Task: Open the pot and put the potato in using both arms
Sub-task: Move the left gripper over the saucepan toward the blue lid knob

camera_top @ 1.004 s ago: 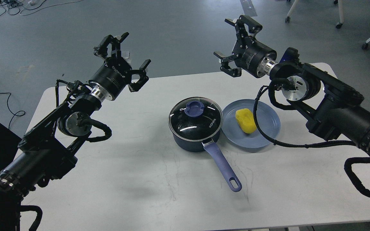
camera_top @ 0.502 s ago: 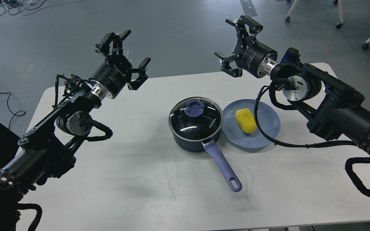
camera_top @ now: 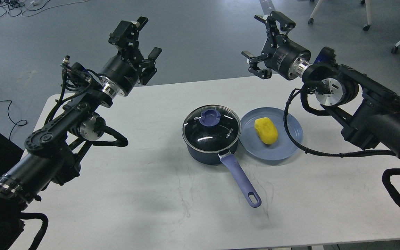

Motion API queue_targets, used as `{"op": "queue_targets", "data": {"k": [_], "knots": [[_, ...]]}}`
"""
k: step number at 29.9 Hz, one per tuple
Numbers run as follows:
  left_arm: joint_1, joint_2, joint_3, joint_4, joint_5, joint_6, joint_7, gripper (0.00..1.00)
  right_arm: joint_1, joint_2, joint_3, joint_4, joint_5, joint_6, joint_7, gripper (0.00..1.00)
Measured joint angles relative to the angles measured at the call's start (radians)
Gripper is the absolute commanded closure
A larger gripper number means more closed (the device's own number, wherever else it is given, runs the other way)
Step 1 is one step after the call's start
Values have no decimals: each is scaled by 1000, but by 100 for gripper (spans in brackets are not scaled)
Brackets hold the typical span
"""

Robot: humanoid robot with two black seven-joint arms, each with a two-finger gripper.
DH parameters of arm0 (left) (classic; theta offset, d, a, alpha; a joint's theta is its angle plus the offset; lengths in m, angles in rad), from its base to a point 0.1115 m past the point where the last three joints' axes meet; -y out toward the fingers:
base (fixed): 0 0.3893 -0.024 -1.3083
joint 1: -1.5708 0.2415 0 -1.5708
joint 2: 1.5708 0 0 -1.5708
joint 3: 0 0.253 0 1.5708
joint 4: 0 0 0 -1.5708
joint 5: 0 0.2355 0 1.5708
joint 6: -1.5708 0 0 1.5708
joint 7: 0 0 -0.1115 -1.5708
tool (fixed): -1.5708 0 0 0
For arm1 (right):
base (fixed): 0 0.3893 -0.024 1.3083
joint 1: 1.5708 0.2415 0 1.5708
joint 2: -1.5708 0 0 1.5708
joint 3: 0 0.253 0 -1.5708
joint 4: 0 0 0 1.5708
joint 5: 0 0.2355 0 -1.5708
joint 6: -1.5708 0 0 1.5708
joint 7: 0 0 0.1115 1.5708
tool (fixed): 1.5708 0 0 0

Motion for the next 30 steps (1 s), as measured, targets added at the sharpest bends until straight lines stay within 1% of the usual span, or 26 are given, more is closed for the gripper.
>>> {"op": "queue_targets", "data": {"k": [2,5,7,13,16,18,23,27,30], "knots": [[-11,-4,0,-2,115,33,-38,1,-1,-2,5,0,0,0,0,0],[-21,-9,1,-5,297,99,-53,1,-10,-3,25,0,0,-4,0,0],[-27,-8,2,-23,369,121,-55,1,-18,-7,42,0,0,-6,-1,0],[-49,-2,7,-64,420,132,-56,1,-43,-39,80,-1,1,-7,-4,0],[-92,1,66,-56,458,147,-56,1,-55,-59,87,5,1,-8,-4,0],[-112,5,119,-53,504,177,-56,1,-60,-69,88,11,1,-8,-4,0],[-145,6,200,-54,673,306,-56,1,-85,-82,103,24,2,-8,-4,0],[-169,-4,238,-63,804,352,-56,1,-102,-86,118,30,2,-8,-4,0],[-202,-9,317,-64,949,415,-56,1,-111,-98,122,31,2,-8,-4,0]]}}
